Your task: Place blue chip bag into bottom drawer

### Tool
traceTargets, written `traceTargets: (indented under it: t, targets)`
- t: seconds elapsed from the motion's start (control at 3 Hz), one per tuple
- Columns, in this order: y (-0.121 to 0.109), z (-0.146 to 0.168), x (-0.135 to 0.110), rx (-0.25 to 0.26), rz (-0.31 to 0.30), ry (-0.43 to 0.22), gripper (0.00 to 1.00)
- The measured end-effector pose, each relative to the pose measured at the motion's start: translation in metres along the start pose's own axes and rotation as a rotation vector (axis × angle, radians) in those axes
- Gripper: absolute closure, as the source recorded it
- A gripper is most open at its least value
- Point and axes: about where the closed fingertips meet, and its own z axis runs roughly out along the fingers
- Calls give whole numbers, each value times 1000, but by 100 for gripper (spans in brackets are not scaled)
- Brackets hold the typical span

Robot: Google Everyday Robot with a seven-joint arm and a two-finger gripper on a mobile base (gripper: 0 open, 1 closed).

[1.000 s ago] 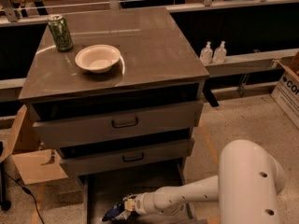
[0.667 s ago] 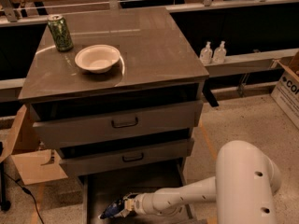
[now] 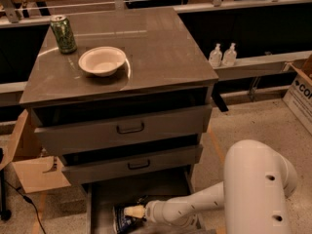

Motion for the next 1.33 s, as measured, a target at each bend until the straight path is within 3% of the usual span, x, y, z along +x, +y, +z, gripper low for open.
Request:
traceTargets:
  t: [0.67,1.0,1.33]
  targets:
    - [-35,-90,-21,218,-26,-93,42]
    - [-46,-129,-27,357,-56,-128,65]
    - [-53,-160,-40,455,13,-183,63]
